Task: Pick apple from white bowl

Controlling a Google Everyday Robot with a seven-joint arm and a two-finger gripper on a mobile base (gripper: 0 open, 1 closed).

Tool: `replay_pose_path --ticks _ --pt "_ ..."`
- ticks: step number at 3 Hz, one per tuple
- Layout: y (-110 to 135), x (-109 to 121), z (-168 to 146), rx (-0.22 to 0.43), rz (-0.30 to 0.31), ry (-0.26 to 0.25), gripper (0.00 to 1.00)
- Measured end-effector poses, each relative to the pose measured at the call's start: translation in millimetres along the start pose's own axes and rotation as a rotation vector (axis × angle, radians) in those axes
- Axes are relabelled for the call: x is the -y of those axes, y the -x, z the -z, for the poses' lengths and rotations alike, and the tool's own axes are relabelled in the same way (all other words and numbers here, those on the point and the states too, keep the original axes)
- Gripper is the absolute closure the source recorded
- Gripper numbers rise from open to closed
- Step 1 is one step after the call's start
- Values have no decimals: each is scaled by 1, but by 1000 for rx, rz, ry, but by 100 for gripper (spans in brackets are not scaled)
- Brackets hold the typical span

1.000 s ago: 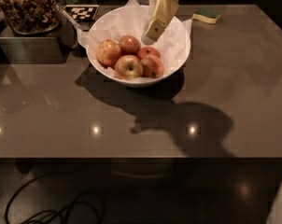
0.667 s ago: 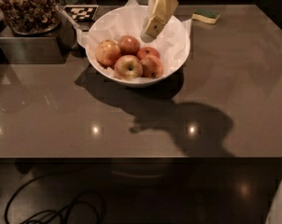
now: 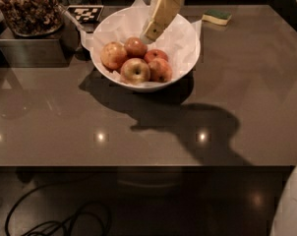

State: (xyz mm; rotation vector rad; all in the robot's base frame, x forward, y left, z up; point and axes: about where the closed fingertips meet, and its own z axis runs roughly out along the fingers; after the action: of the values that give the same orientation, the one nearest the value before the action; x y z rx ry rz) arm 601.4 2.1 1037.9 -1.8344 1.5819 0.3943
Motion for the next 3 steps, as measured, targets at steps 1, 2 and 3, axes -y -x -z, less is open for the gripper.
replay_pose_path --ticks 1,2,3 --pt "8 11 -31 49 24 53 11" --pt "18 24 -68 97 50 107 14" --pt "19 34 -90 117 50 123 25"
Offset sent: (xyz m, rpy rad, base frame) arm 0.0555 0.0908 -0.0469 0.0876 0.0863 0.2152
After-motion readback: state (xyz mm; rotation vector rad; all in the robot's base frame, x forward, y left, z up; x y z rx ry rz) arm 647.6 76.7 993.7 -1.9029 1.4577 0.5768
